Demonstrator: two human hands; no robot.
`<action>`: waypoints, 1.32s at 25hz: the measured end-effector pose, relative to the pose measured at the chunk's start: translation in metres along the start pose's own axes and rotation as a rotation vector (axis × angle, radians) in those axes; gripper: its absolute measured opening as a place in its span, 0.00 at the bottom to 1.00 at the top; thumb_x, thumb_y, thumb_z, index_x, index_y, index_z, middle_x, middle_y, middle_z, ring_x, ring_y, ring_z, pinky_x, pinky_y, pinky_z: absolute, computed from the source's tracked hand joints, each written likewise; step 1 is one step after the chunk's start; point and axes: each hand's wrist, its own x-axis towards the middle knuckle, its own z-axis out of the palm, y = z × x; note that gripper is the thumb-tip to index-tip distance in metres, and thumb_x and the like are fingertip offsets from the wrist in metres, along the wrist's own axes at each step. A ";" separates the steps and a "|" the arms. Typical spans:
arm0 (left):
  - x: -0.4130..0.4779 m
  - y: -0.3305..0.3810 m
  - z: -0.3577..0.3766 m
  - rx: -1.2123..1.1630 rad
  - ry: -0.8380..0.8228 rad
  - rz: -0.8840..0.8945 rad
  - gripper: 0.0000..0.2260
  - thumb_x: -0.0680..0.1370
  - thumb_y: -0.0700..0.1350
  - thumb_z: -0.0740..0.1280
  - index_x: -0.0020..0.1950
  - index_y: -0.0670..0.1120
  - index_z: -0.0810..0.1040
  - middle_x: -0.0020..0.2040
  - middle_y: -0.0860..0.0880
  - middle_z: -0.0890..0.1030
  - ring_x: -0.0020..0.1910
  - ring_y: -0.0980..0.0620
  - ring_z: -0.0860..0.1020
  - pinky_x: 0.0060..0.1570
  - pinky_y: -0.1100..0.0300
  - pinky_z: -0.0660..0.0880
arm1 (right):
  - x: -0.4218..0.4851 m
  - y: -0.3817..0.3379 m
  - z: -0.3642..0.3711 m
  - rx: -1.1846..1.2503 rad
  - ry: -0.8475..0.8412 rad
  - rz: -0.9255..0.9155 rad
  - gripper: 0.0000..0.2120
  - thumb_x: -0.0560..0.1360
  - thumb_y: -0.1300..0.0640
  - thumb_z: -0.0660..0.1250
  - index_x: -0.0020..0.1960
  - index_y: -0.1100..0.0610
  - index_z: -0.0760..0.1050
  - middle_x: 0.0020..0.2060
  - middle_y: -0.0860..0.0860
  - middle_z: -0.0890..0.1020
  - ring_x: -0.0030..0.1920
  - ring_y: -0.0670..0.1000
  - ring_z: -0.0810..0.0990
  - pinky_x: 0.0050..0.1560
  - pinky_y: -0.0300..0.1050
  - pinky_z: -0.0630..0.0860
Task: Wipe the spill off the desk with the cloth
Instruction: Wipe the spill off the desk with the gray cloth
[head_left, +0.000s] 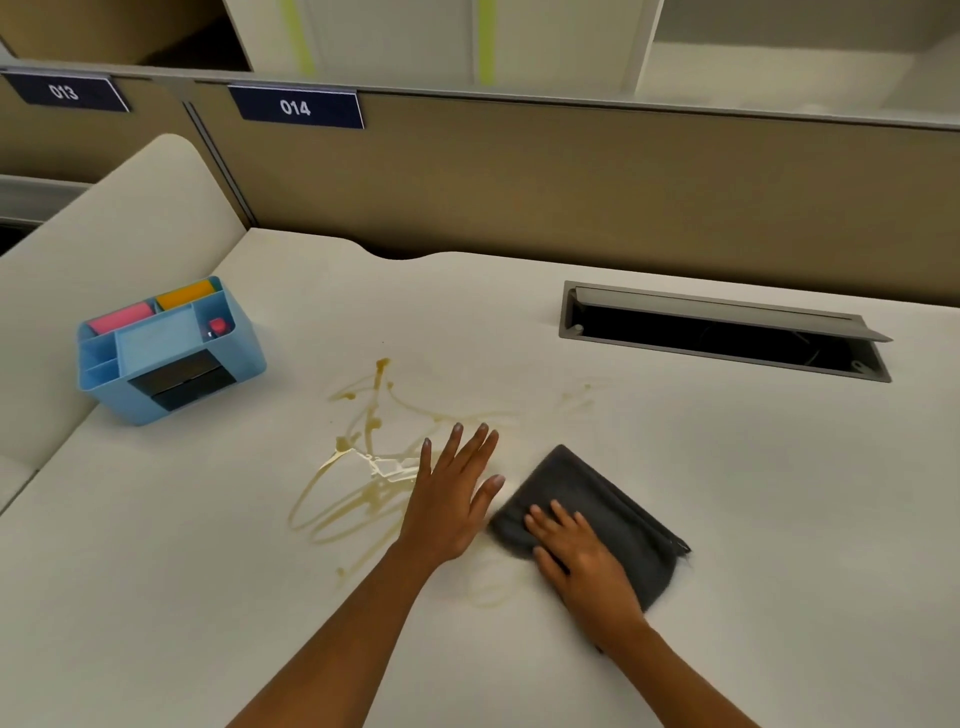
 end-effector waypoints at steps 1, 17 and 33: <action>-0.003 -0.004 -0.002 -0.057 0.004 0.024 0.25 0.81 0.58 0.46 0.78 0.54 0.53 0.78 0.57 0.55 0.78 0.55 0.45 0.76 0.47 0.40 | -0.015 0.008 -0.006 -0.012 0.020 0.027 0.21 0.80 0.45 0.54 0.72 0.47 0.63 0.70 0.37 0.62 0.74 0.37 0.50 0.72 0.31 0.39; -0.033 -0.104 -0.027 -0.175 0.059 -0.007 0.23 0.82 0.55 0.53 0.76 0.53 0.58 0.75 0.60 0.60 0.77 0.58 0.51 0.76 0.53 0.43 | 0.055 -0.039 0.018 0.054 0.048 0.107 0.21 0.80 0.51 0.57 0.72 0.49 0.62 0.70 0.38 0.59 0.73 0.38 0.48 0.71 0.30 0.39; -0.062 -0.204 -0.061 -0.195 0.157 -0.164 0.27 0.80 0.61 0.46 0.76 0.52 0.59 0.74 0.58 0.60 0.76 0.56 0.53 0.75 0.53 0.41 | 0.096 -0.052 0.029 0.097 0.110 0.176 0.20 0.80 0.52 0.59 0.71 0.48 0.65 0.70 0.39 0.62 0.73 0.41 0.51 0.73 0.38 0.48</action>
